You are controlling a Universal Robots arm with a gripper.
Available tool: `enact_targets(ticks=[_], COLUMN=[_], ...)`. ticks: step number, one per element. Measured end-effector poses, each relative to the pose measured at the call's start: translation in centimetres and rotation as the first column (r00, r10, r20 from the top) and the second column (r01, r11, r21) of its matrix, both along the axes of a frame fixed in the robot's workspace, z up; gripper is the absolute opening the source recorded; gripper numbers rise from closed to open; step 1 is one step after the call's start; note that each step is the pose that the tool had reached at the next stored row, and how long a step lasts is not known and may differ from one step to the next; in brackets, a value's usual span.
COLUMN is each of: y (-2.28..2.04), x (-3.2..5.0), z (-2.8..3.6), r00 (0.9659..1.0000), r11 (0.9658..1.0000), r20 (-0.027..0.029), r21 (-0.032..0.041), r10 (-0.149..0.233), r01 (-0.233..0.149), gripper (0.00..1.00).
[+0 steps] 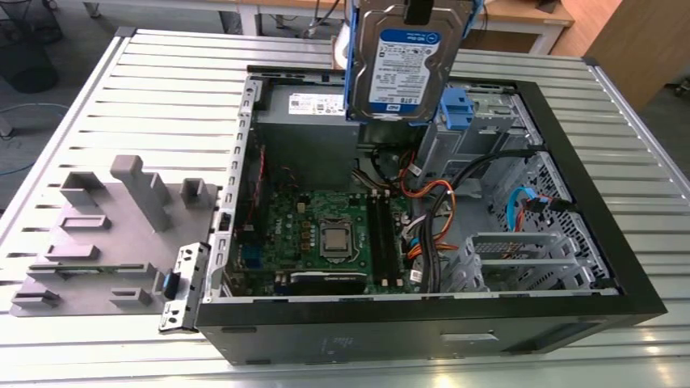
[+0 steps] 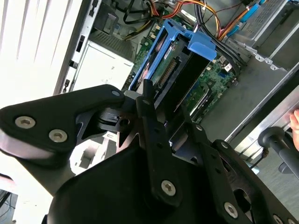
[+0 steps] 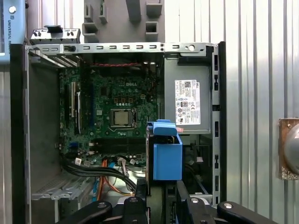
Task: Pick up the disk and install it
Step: 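Pick up the disk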
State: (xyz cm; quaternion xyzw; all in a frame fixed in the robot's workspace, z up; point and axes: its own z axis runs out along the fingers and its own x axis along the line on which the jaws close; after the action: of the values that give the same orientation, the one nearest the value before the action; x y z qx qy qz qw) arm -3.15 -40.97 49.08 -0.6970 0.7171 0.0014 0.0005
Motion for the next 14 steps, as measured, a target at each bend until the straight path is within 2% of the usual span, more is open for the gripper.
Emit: enact_targets(ticks=[14], y=[-1.96], x=[0.00], z=[0.00], r00=[1.0000], r11=[1.0000], r20=[0.0001], r21=[0.0000], r10=[0.000], r01=[0.000], gripper=[0.35])
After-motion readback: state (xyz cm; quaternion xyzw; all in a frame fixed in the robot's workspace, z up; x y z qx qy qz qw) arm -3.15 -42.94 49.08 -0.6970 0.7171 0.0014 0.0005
